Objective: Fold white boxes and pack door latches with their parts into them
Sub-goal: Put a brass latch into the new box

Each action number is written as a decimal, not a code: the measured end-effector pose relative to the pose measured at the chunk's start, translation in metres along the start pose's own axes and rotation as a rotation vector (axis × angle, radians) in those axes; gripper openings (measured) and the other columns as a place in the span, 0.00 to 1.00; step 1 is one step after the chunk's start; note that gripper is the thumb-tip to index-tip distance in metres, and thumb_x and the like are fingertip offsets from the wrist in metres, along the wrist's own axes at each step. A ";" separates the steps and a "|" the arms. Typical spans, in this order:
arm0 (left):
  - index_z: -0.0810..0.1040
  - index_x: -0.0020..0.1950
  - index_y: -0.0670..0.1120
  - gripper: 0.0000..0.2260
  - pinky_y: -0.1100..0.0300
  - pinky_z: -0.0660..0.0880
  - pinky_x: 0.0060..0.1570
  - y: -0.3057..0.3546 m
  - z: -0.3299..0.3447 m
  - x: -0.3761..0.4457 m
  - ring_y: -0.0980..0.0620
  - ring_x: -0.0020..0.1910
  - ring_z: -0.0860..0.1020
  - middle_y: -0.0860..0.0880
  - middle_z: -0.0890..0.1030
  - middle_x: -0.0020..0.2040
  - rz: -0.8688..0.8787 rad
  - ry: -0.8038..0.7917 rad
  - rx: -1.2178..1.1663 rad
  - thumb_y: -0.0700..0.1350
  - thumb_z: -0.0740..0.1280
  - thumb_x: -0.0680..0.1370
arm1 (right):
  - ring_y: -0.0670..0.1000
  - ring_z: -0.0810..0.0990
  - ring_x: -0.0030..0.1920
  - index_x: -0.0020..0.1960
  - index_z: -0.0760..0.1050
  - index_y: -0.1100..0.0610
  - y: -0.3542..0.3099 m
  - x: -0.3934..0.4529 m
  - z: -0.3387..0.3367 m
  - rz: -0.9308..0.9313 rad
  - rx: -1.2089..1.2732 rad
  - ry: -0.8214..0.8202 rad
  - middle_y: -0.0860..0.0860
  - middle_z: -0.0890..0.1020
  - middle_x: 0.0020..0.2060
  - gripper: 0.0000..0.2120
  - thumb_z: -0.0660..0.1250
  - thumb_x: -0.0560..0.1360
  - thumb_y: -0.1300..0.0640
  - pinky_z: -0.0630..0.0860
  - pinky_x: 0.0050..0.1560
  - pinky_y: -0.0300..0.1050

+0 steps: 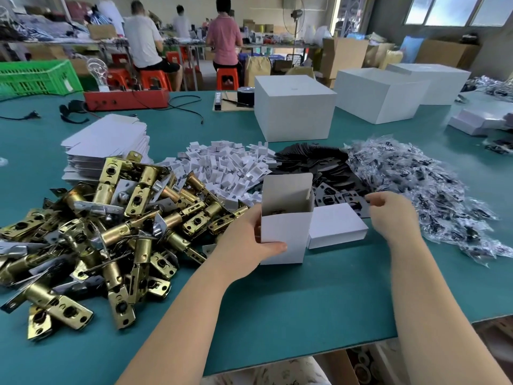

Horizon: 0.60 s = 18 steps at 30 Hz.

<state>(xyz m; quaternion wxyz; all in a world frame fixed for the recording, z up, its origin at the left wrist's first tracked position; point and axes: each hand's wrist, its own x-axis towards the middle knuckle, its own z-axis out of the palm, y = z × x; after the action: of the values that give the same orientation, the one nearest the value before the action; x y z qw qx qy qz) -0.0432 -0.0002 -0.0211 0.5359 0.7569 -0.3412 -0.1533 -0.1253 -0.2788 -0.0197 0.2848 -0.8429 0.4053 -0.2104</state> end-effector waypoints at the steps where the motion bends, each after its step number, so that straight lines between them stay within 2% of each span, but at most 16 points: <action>1: 0.72 0.53 0.69 0.26 0.79 0.71 0.42 0.000 0.000 0.000 0.73 0.50 0.76 0.72 0.78 0.49 -0.003 -0.003 0.001 0.42 0.78 0.70 | 0.52 0.75 0.39 0.64 0.76 0.55 0.002 0.005 -0.004 0.028 -0.054 0.030 0.55 0.79 0.59 0.21 0.59 0.74 0.67 0.69 0.37 0.42; 3: 0.72 0.54 0.67 0.25 0.80 0.70 0.42 0.000 0.000 0.000 0.73 0.49 0.75 0.73 0.78 0.49 -0.005 -0.005 0.001 0.41 0.78 0.70 | 0.57 0.76 0.41 0.67 0.73 0.56 0.006 0.012 -0.008 0.084 -0.150 0.040 0.59 0.76 0.62 0.21 0.60 0.75 0.65 0.69 0.37 0.43; 6: 0.72 0.54 0.66 0.25 0.80 0.70 0.42 -0.001 0.000 0.000 0.74 0.49 0.75 0.68 0.80 0.49 -0.007 -0.002 0.001 0.41 0.77 0.70 | 0.62 0.77 0.53 0.65 0.73 0.60 0.009 0.017 -0.005 0.120 -0.290 -0.016 0.62 0.73 0.64 0.18 0.62 0.76 0.65 0.72 0.45 0.49; 9: 0.72 0.55 0.65 0.25 0.80 0.69 0.42 0.000 0.000 0.000 0.75 0.49 0.75 0.65 0.79 0.51 -0.001 -0.001 0.006 0.40 0.77 0.71 | 0.63 0.75 0.51 0.60 0.74 0.65 0.012 0.015 0.001 0.124 -0.300 0.038 0.65 0.74 0.59 0.14 0.60 0.75 0.67 0.71 0.44 0.52; 13: 0.71 0.55 0.64 0.24 0.80 0.70 0.41 0.001 -0.001 0.000 0.75 0.48 0.75 0.64 0.79 0.52 -0.006 -0.002 0.003 0.40 0.77 0.71 | 0.62 0.77 0.53 0.64 0.77 0.59 0.016 0.011 0.001 0.051 -0.235 0.078 0.62 0.77 0.60 0.18 0.59 0.77 0.66 0.73 0.49 0.49; 14: 0.71 0.55 0.64 0.25 0.80 0.70 0.41 0.001 -0.001 0.001 0.75 0.48 0.75 0.64 0.79 0.52 -0.005 -0.003 0.002 0.40 0.77 0.71 | 0.61 0.78 0.52 0.62 0.78 0.57 0.015 0.009 -0.001 0.028 -0.201 0.093 0.60 0.79 0.60 0.17 0.59 0.77 0.65 0.73 0.49 0.48; 18: 0.72 0.57 0.64 0.25 0.80 0.69 0.41 0.002 0.000 0.000 0.74 0.48 0.75 0.64 0.79 0.52 0.002 0.003 0.000 0.40 0.77 0.71 | 0.51 0.79 0.37 0.55 0.82 0.51 -0.005 -0.001 -0.018 -0.080 0.023 0.214 0.50 0.84 0.49 0.11 0.63 0.78 0.58 0.67 0.34 0.39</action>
<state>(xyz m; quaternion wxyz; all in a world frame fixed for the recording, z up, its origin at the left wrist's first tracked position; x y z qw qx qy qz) -0.0440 -0.0008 -0.0198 0.5365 0.7568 -0.3411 -0.1517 -0.1340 -0.2808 -0.0035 0.2409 -0.8277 0.3972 -0.3150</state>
